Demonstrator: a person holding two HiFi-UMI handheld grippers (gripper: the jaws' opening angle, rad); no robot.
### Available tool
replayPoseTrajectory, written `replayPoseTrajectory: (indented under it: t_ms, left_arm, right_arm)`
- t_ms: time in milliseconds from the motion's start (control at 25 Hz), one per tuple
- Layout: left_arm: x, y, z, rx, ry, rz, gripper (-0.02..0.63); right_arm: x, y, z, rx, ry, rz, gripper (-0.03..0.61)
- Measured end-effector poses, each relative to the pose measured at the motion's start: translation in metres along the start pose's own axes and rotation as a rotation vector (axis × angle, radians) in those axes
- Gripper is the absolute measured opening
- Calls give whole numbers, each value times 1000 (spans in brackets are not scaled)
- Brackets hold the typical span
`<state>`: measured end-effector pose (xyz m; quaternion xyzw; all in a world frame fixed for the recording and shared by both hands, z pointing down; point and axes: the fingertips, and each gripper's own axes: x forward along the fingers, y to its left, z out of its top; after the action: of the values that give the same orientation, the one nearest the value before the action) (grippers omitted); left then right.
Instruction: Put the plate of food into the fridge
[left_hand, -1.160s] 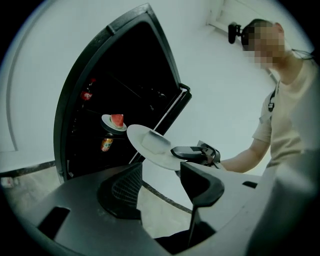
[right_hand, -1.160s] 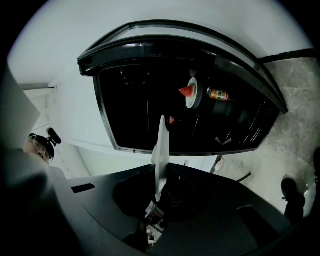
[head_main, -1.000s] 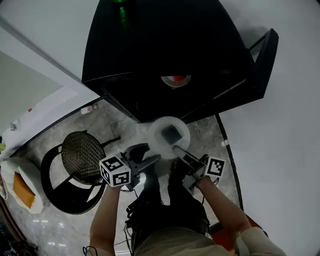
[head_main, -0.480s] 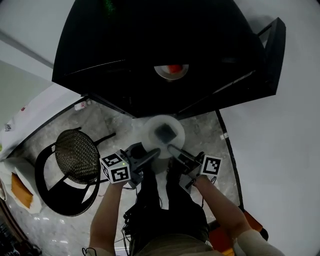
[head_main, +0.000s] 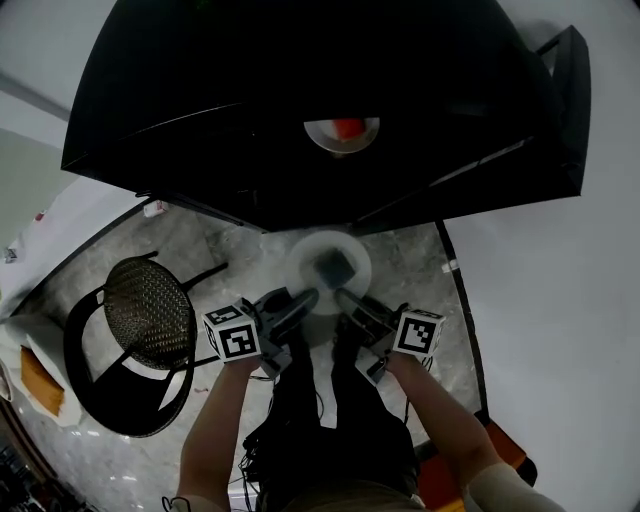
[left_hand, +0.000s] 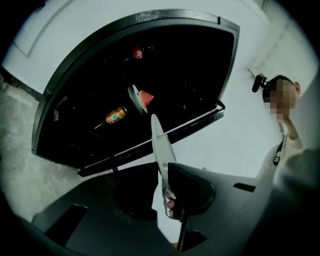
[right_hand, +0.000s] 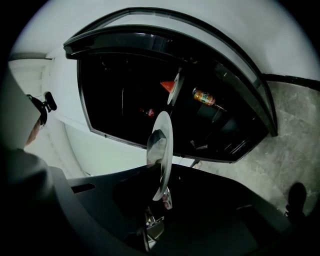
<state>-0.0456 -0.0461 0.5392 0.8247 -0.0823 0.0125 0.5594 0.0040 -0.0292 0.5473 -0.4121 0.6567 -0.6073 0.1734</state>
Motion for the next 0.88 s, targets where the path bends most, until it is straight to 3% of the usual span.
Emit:
replayPoseTrajectory:
  t_ms: [240,480,680,760,880]
  left_arm:
    - [6,21,-5,-168,-45,22,48]
    - [13,43,-10,-254,-72,66,41]
    - [18,56,-19,-309,-111,38,37]
    - [19,61,-22,-349,-132,27,37]
    - [21,68,-26,-388,-161,23,35]
  right_arm:
    - [7,-12,7,-45,8,-35,46]
    - [10,-37,9,-63,26,-120,46]
    - [10,-55,6,-115,39,-178,48]
    - [11,-62,3,-138,52,-199,58]
    - [12,-66,0,-185,81,-213,128]
